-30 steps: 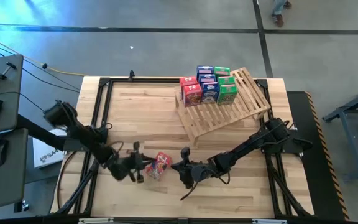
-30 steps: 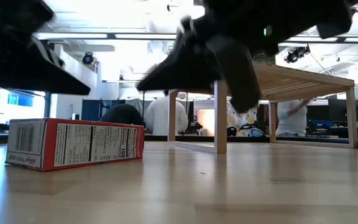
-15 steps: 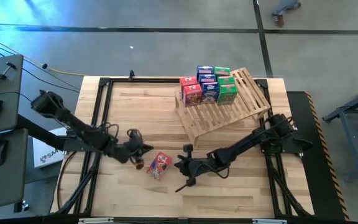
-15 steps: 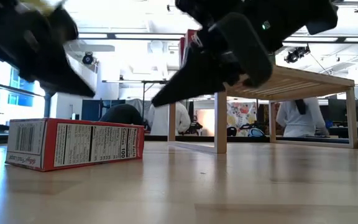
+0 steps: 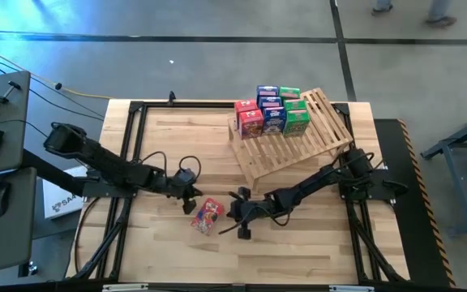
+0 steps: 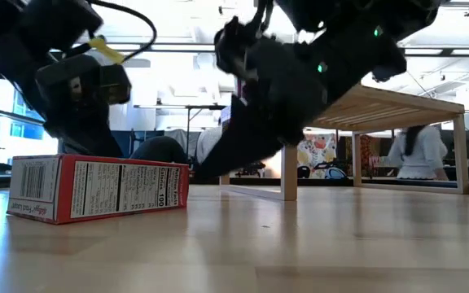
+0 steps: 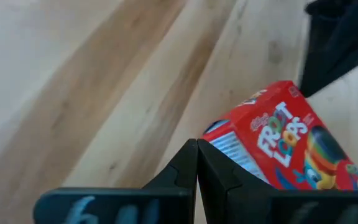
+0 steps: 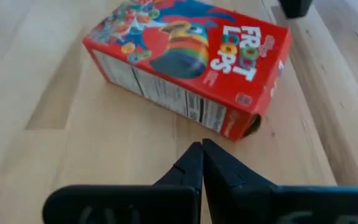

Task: Stack cereal on shelf
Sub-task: Put the red cereal box on the shelf aligned with the other red cereal boxes

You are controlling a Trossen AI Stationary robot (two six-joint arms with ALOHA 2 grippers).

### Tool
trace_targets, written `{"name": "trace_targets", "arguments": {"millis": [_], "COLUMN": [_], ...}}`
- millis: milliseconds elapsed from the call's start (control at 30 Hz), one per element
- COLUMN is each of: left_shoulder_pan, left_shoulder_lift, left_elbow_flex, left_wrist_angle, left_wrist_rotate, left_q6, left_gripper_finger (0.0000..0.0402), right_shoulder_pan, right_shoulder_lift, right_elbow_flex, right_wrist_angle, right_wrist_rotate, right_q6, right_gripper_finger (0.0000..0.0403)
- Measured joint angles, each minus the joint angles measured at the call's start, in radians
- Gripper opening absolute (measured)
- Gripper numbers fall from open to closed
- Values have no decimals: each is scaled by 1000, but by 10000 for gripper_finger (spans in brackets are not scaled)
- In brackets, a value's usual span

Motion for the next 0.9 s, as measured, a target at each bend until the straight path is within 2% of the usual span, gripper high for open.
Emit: {"name": "trace_targets", "arguments": {"millis": [167,433,600,733,900], "left_shoulder_pan": [26,30,23,11,3], "left_shoulder_lift": [89,171,175,175,151], "left_elbow_flex": [1,0,-1,-3,-3], "left_wrist_angle": [119,231,270,292,309], "left_wrist_rotate": [82,104,104,84,6], "left_q6": [7,9,30,53,120], "left_gripper_finger": [1,1,1,1,1], "right_shoulder_pan": [-3,-26,-28,-21,-21], "right_shoulder_lift": [21,27,31,30,30], "right_elbow_flex": [0,0,0,0,0], "right_wrist_angle": [57,83,86,107,119], "right_wrist_rotate": [34,34,39,98,131], "right_q6": [17,55,61,37,3], "right_gripper_finger": [0,0,0,0,0]}}
